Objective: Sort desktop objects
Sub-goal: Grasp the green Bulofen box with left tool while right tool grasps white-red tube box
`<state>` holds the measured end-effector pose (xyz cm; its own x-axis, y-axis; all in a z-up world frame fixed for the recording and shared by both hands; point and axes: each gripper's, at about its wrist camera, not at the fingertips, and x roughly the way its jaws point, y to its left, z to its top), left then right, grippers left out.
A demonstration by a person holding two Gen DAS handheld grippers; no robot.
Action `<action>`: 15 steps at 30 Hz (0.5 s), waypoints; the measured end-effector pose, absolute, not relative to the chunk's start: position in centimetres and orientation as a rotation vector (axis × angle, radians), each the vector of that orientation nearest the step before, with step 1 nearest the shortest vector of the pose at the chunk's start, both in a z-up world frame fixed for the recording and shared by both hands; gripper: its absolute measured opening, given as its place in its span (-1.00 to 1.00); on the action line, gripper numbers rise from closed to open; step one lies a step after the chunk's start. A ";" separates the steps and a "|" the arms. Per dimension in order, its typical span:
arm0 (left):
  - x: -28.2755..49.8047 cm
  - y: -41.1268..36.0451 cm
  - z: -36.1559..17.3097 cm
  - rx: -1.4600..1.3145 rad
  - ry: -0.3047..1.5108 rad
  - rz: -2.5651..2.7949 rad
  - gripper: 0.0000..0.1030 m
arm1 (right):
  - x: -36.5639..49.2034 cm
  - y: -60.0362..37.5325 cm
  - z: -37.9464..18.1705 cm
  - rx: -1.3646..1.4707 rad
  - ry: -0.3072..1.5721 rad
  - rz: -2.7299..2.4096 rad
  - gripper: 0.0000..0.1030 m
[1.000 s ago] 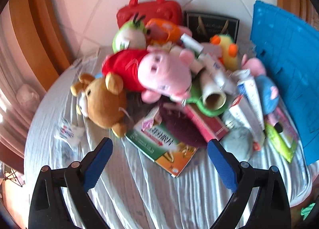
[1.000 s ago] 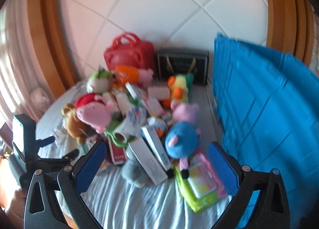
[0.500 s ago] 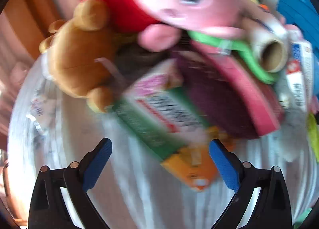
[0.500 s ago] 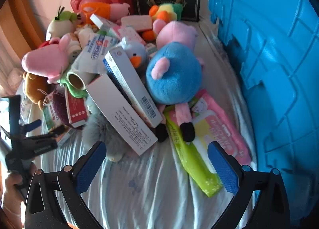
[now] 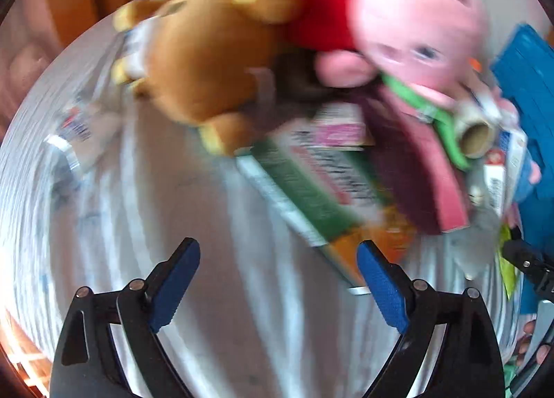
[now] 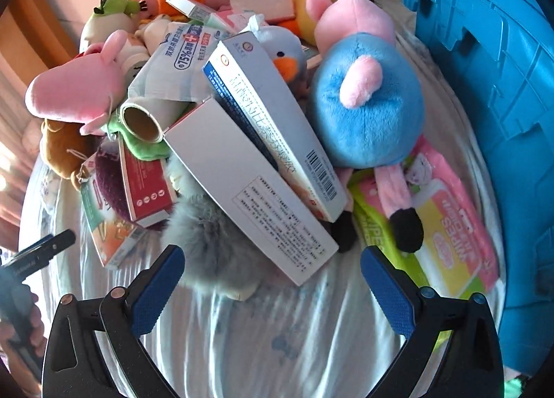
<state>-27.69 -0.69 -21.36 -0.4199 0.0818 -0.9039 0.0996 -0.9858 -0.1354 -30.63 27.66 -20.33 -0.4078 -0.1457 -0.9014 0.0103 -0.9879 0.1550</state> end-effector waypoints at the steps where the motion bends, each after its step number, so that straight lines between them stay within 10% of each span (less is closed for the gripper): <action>1: -28.2 1.1 -21.6 1.710 0.197 -2.647 0.81 | -30.6 27.6 -20.4 1.659 -0.176 -2.553 1.00; 5: -29.5 6.6 -24.5 1.785 -0.193 -2.569 0.95 | -30.2 28.1 -20.4 1.674 -0.188 -2.566 1.00; 9: -29.2 1.1 -25.2 1.784 0.090 -2.491 1.00 | -30.0 27.6 -21.1 1.687 -0.198 -2.528 1.00; 15: -28.1 -6.5 -24.7 1.700 0.055 -2.285 0.96 | -30.7 24.0 -22.5 1.649 -0.171 -2.438 1.00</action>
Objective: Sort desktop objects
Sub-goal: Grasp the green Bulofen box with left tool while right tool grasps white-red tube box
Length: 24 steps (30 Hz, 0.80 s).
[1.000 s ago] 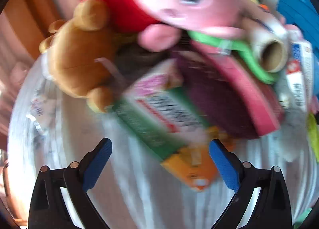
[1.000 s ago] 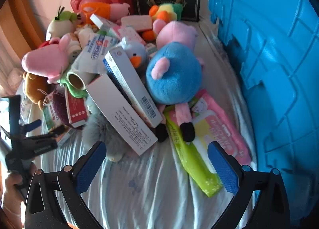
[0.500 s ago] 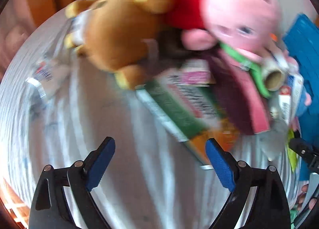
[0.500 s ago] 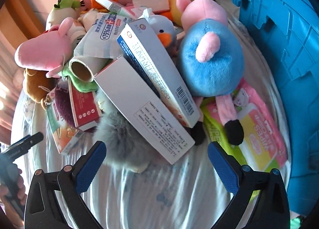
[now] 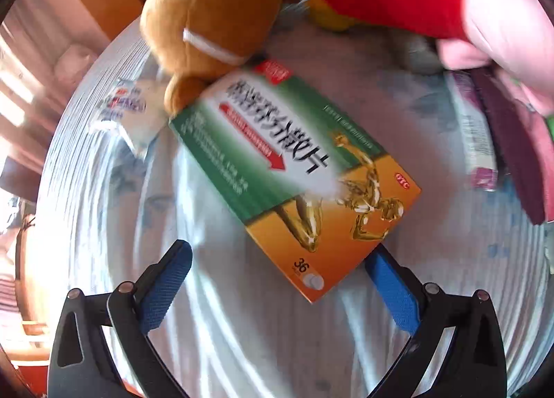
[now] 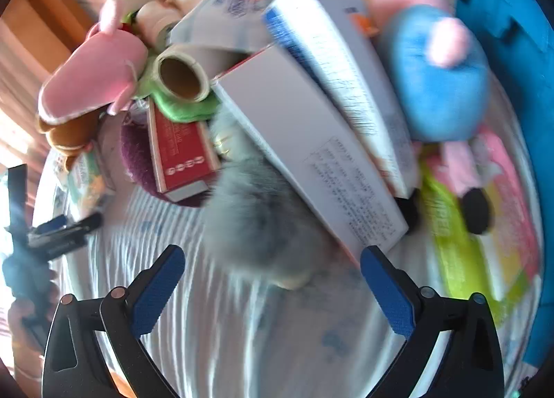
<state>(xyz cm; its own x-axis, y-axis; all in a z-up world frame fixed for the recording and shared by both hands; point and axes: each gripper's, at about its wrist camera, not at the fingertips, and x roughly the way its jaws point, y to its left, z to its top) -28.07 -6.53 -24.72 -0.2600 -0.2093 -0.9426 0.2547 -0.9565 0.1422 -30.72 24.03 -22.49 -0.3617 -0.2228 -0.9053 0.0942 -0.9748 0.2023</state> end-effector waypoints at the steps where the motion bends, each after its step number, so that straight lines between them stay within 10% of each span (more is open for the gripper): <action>1: -27.8 -6.7 -24.5 1.714 0.066 -2.283 0.94 | -31.0 23.5 -22.4 1.634 -0.120 -2.463 1.00; 6: -26.8 -5.4 -21.4 1.664 0.190 -2.394 0.93 | -32.8 22.7 -22.4 1.629 0.044 -2.547 1.00; 11: -31.7 -7.4 -22.7 1.557 0.314 -2.259 0.93 | -32.0 23.2 -21.8 1.631 0.077 -2.568 0.43; 16: -34.6 -9.1 -25.0 1.605 0.520 -2.210 1.00 | -31.4 24.3 -22.3 1.673 -0.011 -2.546 0.43; 24: -31.7 -5.4 -25.1 1.692 0.268 -2.333 0.88 | -32.4 22.7 -22.5 1.662 0.075 -2.572 0.71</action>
<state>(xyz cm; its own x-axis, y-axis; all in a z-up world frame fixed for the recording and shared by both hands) -31.73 -5.35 -25.11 -0.2965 -0.0907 -0.9507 0.3038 -0.9527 -0.0039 -32.38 22.66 -22.48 -0.4088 -0.0392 -0.9118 0.0923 -0.9957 0.0014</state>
